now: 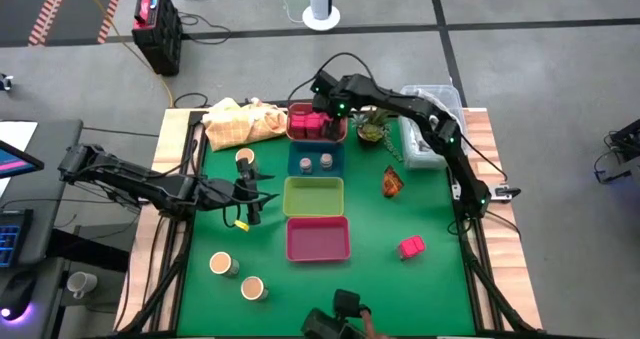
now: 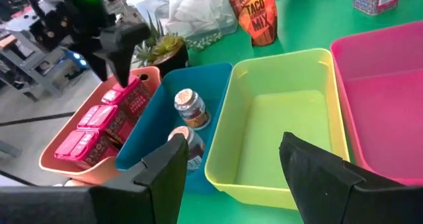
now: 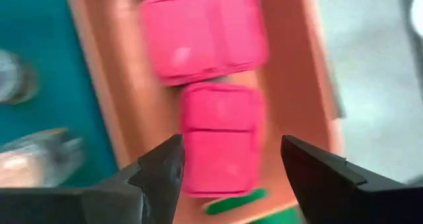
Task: Sort spices by type
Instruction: Put the red seasoning can into the orange bin
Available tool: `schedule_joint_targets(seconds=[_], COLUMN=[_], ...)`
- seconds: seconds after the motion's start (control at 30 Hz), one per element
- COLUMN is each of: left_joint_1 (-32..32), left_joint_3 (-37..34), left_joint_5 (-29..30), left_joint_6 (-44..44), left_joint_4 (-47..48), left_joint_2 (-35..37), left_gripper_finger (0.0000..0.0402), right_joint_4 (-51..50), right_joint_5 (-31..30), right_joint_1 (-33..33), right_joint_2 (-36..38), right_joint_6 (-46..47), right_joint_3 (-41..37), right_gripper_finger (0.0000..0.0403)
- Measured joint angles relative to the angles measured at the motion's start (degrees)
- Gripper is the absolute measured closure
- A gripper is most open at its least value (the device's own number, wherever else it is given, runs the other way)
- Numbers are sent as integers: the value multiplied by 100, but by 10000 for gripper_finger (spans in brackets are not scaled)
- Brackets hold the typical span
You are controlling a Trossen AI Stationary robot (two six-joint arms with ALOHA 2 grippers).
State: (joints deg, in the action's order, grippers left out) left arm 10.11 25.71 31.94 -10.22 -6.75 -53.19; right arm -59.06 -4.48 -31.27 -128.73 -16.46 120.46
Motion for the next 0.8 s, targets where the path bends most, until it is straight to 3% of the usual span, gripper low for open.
schedule_joint_targets(seconds=[0.13,0.4,0.8], left_joint_1=[0,0,0], left_joint_3=[0,0,0], left_joint_5=[-4,-4,-12], left_joint_6=[-2,-2,125], left_joint_4=[77,147,359], left_joint_2=[0,0,0], left_gripper_finger=[175,175,175], right_joint_4=[-21,11,75], right_joint_5=[309,278,178], right_joint_1=[0,-6,-107], right_joint_2=[0,0,-310], right_joint_6=[-10,-54,-204], right_joint_3=[-1,-2,-13], right_gripper_finger=[110,9,45])
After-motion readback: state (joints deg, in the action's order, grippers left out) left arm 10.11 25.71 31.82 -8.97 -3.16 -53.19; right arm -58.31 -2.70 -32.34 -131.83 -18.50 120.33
